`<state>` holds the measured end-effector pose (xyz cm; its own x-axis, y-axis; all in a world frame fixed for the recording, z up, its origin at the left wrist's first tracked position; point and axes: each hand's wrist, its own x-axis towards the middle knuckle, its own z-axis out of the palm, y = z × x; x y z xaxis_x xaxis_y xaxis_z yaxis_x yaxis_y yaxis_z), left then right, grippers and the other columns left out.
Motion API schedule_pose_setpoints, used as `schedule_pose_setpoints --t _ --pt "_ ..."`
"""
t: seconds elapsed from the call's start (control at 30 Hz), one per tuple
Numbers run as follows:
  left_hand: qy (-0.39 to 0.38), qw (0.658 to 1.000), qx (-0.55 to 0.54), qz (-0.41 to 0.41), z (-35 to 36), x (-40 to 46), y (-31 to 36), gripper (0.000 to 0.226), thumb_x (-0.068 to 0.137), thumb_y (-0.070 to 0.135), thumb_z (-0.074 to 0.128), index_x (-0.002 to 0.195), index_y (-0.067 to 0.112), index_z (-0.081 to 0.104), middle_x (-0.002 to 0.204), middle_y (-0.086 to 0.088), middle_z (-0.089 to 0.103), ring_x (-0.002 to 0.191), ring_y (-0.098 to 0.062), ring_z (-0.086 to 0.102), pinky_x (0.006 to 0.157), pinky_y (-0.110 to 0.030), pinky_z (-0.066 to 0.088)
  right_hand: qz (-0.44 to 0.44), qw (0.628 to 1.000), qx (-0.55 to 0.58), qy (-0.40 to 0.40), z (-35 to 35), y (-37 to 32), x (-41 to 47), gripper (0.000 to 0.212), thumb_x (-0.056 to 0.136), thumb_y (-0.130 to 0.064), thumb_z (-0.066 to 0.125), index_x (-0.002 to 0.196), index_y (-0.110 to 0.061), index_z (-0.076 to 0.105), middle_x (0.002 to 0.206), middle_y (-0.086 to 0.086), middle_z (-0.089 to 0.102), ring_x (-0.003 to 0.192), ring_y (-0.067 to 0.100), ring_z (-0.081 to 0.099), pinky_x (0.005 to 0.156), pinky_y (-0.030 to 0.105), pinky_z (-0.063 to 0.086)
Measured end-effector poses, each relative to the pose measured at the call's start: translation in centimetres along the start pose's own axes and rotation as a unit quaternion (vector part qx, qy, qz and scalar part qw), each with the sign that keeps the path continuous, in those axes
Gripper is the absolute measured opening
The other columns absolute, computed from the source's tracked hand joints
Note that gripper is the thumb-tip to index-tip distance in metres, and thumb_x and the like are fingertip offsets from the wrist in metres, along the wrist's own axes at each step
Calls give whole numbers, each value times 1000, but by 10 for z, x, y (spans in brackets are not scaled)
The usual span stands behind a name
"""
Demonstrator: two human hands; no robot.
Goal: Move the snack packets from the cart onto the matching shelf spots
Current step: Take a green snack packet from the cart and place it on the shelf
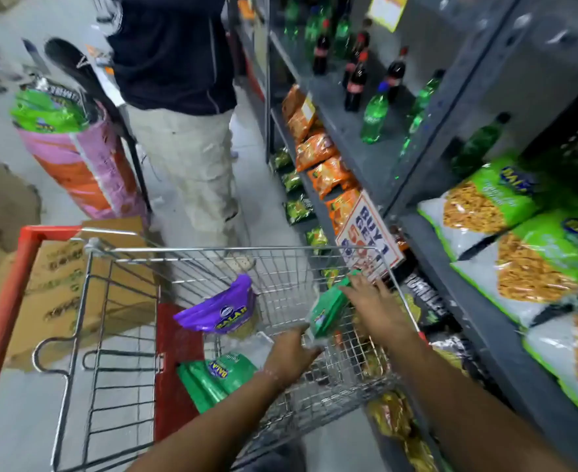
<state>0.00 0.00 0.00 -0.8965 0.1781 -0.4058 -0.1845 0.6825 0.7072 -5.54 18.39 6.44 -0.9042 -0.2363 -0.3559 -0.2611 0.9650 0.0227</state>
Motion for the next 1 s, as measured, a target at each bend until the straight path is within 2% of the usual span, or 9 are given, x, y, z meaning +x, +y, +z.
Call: schedule_pose_setpoints --t 0.2,0.3,0.37,0.47,0.53,0.63,0.73,0.9,1.0 --pt "20 1000 6 -10 3 34 1 24 84 32 64 98 17 76 98 -12 77 90 -28 71 79 -32 55 20 997 -71 -34 4 7 47 52 85 -7 63 133 -27 55 154 5 42 150 25 24 119 58 -2" --pt "21 1000 -3 -13 7 44 -10 23 82 30 61 90 14 75 90 -10 78 85 -28 71 75 -35 56 14 996 -86 -14 9 11 55 30 85 -10 63 110 -25 68 127 0 68 132 20 50 120 55 2" --pt "51 998 -29 -21 5 45 -15 19 81 23 59 84 10 73 83 -10 78 78 -27 72 71 -37 58 10 997 -74 11 10 13 51 21 86 -14 65 103 -25 69 112 -2 73 119 18 60 121 50 -3" --pt "117 989 -94 -8 -14 38 0 10 86 9 61 77 12 64 69 -1 69 60 -14 61 59 -23 51 23 997 -25 62 3 18 38 17 87 -12 62 97 -24 69 104 -1 74 114 21 62 119 39 -7" --pt "143 975 -171 16 -31 35 12 21 87 7 64 73 20 56 65 8 60 56 0 53 56 -11 43 48 993 38 101 -13 25 24 20 86 -8 58 99 -18 70 110 8 72 126 27 52 119 33 10" --pt "102 960 -251 63 -53 30 30 19 81 5 72 84 21 61 75 8 69 70 8 63 68 -10 50 37 988 101 108 -54 34 -5 31 82 -3 59 108 -16 69 112 14 71 120 29 56 112 30 25" --pt "-15 949 -295 113 -64 20 61 44 70 -2 79 104 19 60 94 16 78 92 2 70 85 -16 55 34 971 170 164 -108 46 -42 24 86 -14 60 105 -24 71 109 9 74 107 33 65 87 40 51" --pt "-87 933 -283 203 -75 -1 128 86 46 20 94 122 26 53 122 21 68 116 0 62 100 -20 48 42 944 178 275 -230 58 -137 13 88 -28 64 95 -23 73 98 2 77 97 24 67 75 34 50" --pt "-88 920 -272 268 -85 -34 194 97 38 26 98 123 21 52 121 8 70 116 -12 65 103 -37 50 58 897 211 385 -302 67 -210 14 80 -40 62 91 -33 68 85 -1 76 87 24 69 76 42 55"
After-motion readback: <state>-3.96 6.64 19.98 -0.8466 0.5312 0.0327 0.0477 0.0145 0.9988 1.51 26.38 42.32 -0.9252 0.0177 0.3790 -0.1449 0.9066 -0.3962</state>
